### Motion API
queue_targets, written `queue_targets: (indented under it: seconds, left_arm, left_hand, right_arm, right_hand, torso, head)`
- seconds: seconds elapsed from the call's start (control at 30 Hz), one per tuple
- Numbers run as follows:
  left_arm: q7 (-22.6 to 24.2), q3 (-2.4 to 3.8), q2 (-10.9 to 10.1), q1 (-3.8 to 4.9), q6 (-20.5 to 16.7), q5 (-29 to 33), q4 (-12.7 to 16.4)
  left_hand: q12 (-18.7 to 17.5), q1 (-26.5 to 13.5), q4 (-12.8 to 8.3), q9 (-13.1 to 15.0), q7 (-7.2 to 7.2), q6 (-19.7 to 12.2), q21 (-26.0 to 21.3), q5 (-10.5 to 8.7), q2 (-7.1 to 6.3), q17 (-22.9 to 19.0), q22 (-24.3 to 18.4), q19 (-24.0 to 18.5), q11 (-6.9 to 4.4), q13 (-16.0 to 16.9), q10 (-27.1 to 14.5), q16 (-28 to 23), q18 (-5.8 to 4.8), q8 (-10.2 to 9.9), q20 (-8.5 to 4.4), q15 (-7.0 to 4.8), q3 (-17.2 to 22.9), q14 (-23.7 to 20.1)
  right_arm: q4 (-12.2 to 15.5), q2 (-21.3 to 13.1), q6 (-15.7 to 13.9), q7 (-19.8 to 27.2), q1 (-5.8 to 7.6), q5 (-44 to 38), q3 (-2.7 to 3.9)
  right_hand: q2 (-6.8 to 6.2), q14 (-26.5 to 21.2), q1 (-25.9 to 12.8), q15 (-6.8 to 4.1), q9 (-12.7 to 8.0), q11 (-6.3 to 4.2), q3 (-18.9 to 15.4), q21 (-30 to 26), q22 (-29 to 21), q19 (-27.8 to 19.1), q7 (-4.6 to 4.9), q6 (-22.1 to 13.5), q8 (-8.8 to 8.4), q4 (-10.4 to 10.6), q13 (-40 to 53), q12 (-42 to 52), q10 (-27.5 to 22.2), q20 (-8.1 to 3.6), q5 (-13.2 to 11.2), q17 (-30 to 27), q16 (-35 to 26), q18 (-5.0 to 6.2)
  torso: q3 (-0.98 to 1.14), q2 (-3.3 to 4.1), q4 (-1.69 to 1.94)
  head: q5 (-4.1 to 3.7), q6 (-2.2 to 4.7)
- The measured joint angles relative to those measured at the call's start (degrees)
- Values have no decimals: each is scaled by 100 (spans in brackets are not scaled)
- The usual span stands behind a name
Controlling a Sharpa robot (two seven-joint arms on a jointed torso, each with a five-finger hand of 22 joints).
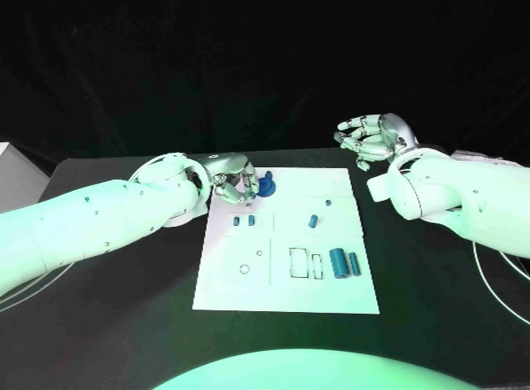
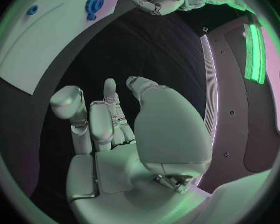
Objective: Assemble the parts on the task board
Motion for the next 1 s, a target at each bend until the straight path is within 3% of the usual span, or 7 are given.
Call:
queue_targets:
  seconds: [1.0]
  left_arm:
    - [-114, -89, 48, -25, 211, -91, -226]
  left_hand:
    - [-53, -53, 17, 13, -20, 19, 3, 0, 8, 1, 22, 30, 2, 3, 38, 0, 1, -23, -12, -20, -18, 19]
  right_arm:
    - [4, -10, 0, 0, -4, -16, 0]
  right_hand:
    - [-22, 0, -23, 0, 4, 9, 0, 0, -11, 0, -1, -1, 23, 0, -29, -23, 8, 0, 0, 0, 0, 0]
  torso:
    - [4, 4, -10]
  head:
    - [26, -59]
